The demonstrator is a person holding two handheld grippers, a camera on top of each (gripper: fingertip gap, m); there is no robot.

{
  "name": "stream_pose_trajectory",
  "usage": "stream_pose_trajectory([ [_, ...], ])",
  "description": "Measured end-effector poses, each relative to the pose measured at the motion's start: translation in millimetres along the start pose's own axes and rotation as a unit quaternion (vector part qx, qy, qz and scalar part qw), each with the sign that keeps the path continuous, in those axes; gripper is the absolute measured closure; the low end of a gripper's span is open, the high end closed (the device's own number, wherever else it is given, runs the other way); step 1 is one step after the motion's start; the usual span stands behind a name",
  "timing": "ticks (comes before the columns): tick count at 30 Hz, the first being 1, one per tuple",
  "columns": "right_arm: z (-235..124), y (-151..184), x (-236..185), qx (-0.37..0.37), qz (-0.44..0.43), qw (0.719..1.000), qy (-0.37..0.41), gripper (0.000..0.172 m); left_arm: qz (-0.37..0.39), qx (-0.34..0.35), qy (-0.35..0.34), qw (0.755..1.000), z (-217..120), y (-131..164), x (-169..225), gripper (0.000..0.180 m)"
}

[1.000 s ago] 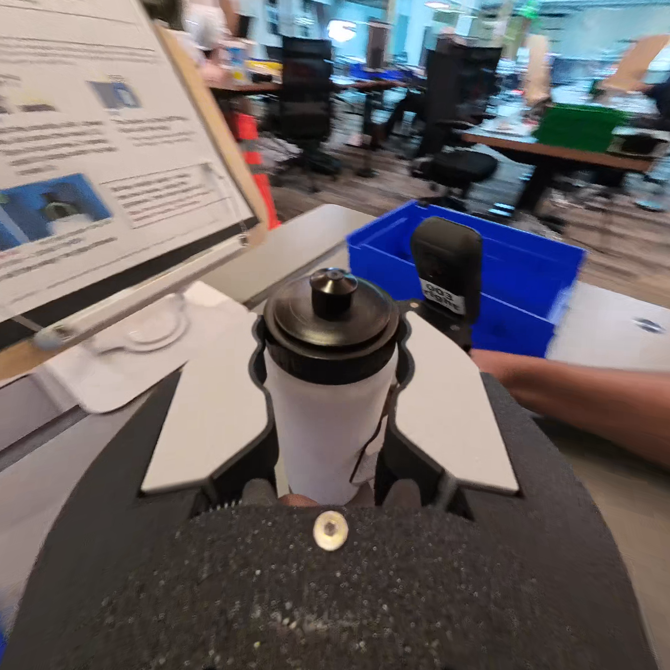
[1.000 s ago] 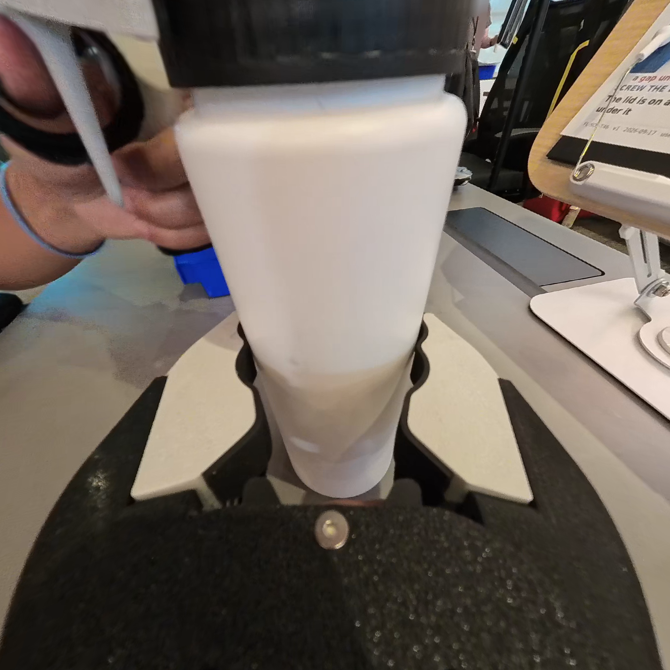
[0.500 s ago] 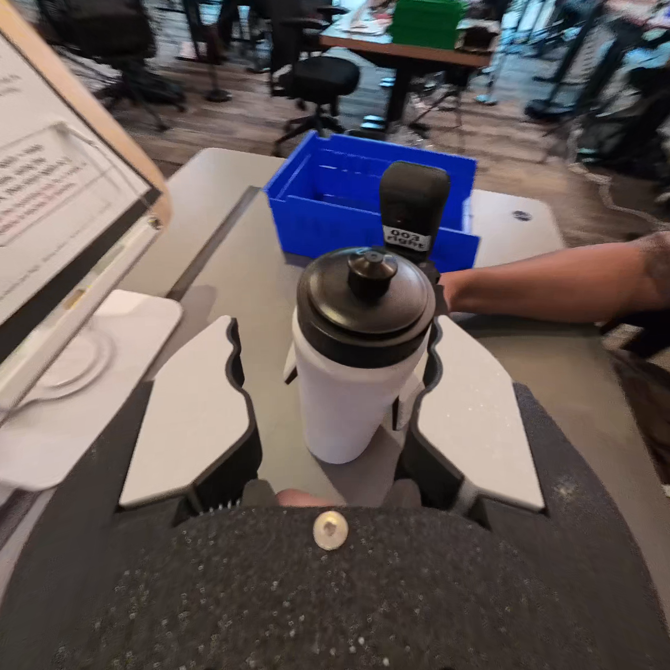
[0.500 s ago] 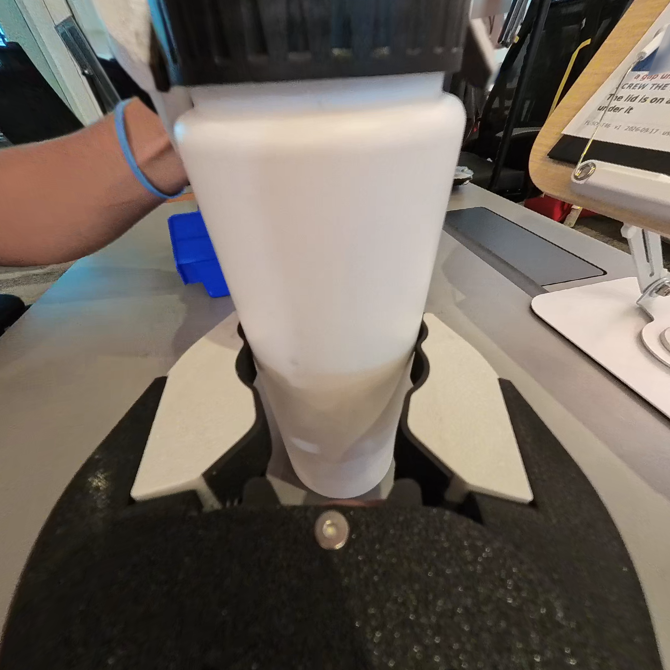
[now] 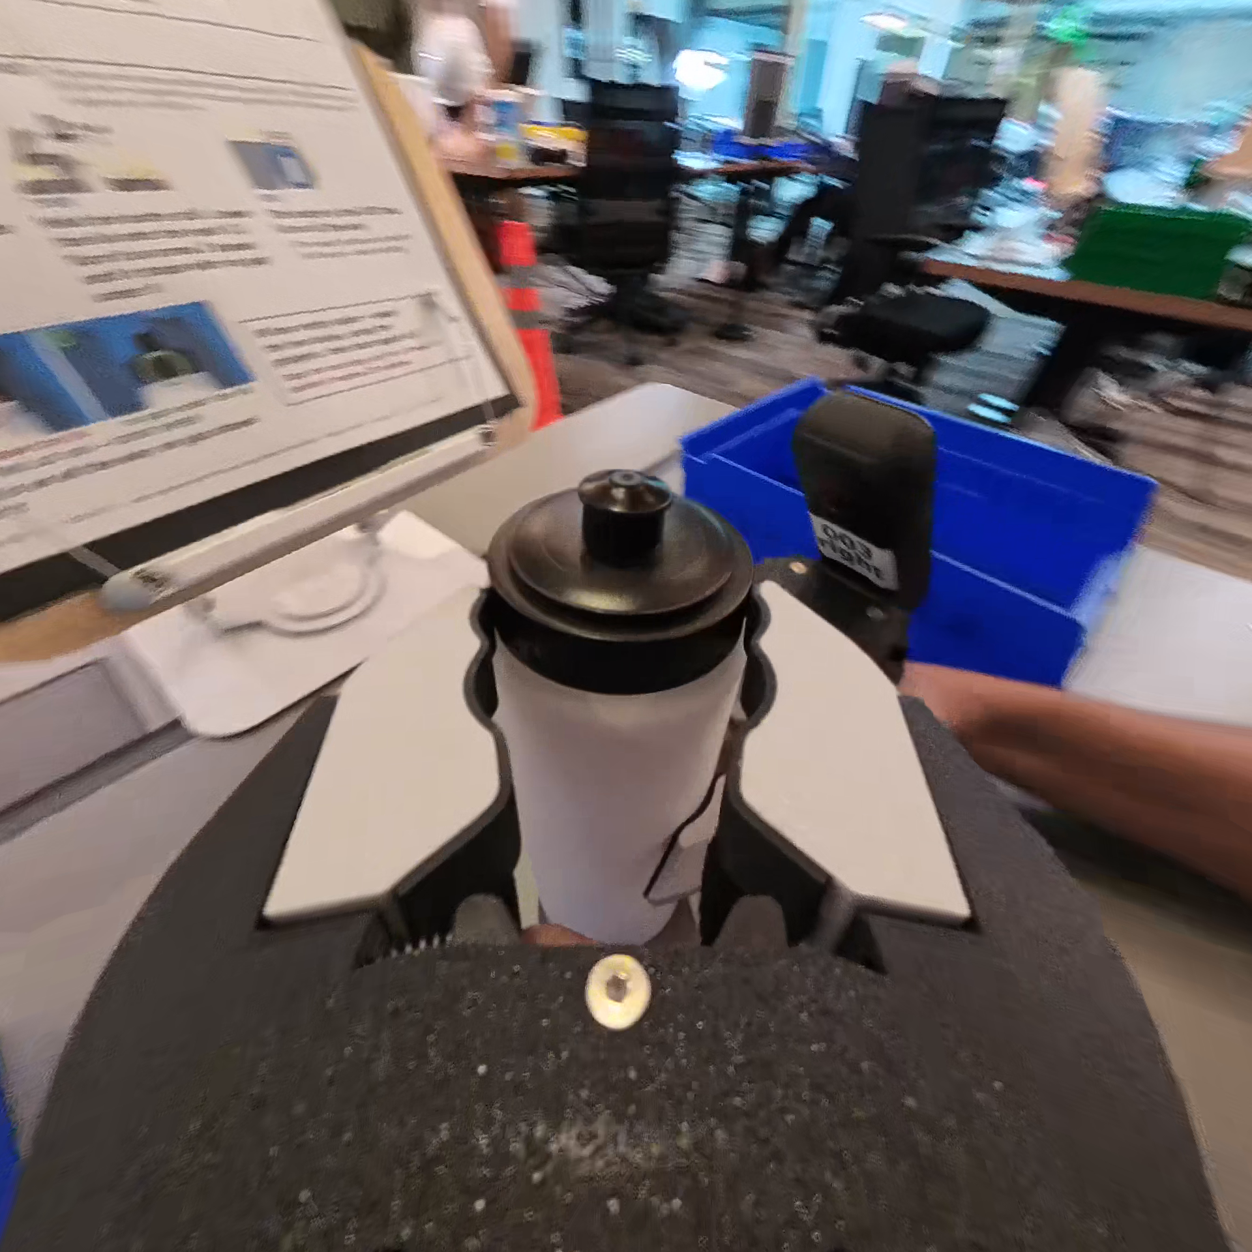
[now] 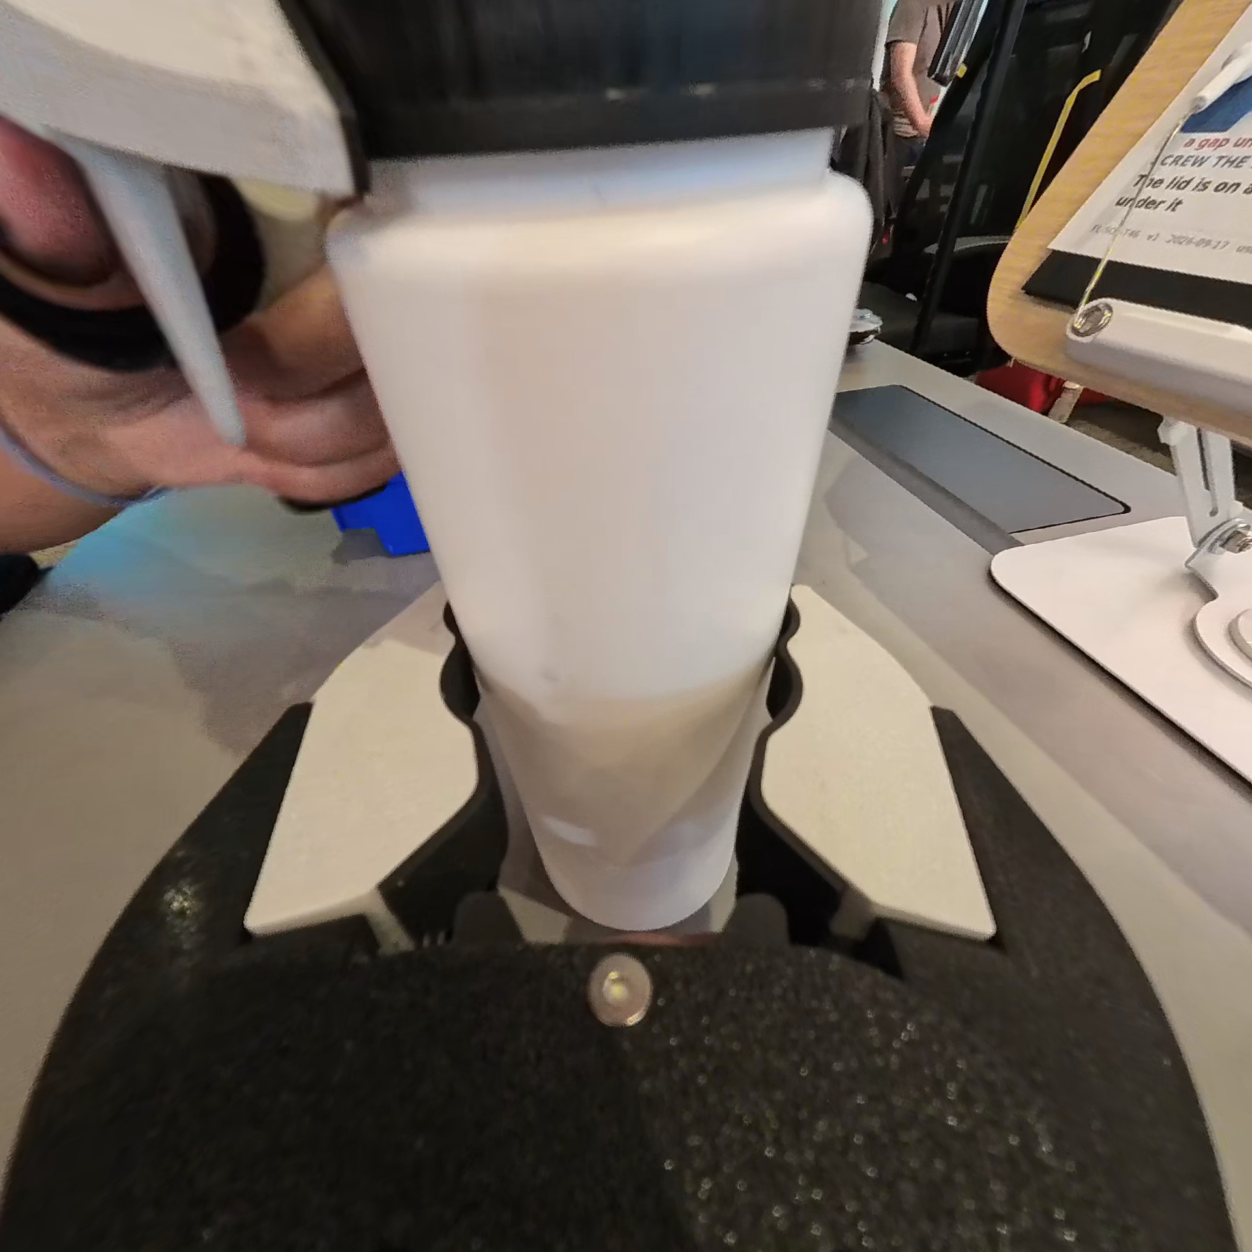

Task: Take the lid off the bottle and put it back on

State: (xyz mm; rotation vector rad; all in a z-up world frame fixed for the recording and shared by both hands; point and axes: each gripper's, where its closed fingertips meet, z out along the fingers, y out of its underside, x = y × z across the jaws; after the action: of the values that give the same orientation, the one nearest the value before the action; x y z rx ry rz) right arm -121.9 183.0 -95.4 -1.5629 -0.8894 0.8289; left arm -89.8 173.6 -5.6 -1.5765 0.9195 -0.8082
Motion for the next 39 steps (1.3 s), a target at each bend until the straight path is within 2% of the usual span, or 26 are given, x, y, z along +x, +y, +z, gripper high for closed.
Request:
stream_pose_trajectory([
  [2,0,0,0,0.001,-0.001,1.0,-0.001,0.086,-0.009,0.026,-0.066,0.997,1,-1,0,0.111],
  [5,-2,0,0,0.001,-0.002,1.0,-0.003,0.086,0.049,0.032,-0.108,0.992,-1,0,2,0.111],
  [7,-2,0,0,0.001,0.0,1.0,-0.003,0.086,0.064,0.03,-0.068,0.995,-4,-1,5,0.107],
  [11,-2,0,0,0.002,0.0,1.0,-0.004,0.086,0.009,0.041,0.082,0.996,-17,-22,6,0.108],
  [12,-2,0,0,0.003,0.001,1.0,-0.004,0.086,0.009,0.022,0.122,0.992,-16,-22,5,0.108],
  [15,-2,0,0,0.001,0.0,1.0,-0.004,0.086,0.03,-0.074,0.229,0.97,-10,-4,9,0.089],
  [17,-1,0,0,0.001,0.001,1.0,-0.004,0.086,0.053,-0.088,0.249,0.963,-1,1,5,0.087],
  [20,-1,0,0,0.001,0.001,1.0,-0.004,0.086,0.052,-0.095,0.284,0.953,10,7,12,0.098],
  [22,-2,0,0,0.002,0.0,1.0,-0.005,0.086,0.067,-0.08,0.269,0.957,13,6,15,0.101],
  [25,-2,0,0,0.002,0.001,1.0,-0.003,0.086,0.054,-0.055,0.198,0.977,15,4,12,0.103],
  [29,0,0,-1,0.001,0.0,1.0,-0.002,0.086,0.014,-0.002,0.046,0.999,16,0,4,0.103],
  [32,0,0,-1,0.001,0.0,1.0,-0.002,0.086,-0.004,0.029,-0.074,0.997,16,-1,-3,0.103],
  [34,0,0,-1,0.001,0.0,1.0,-0.003,0.086,0.008,0.031,-0.127,0.991,16,-1,-6,0.103],
  [36,0,0,-1,0.001,0.001,1.0,-0.004,0.086,0.035,0.027,-0.139,0.989,12,-1,-4,0.101],
  [39,0,0,-1,0.002,0.002,1.0,-0.005,0.086,0.028,0.053,-0.071,0.996,1,-7,0,0.101],
])
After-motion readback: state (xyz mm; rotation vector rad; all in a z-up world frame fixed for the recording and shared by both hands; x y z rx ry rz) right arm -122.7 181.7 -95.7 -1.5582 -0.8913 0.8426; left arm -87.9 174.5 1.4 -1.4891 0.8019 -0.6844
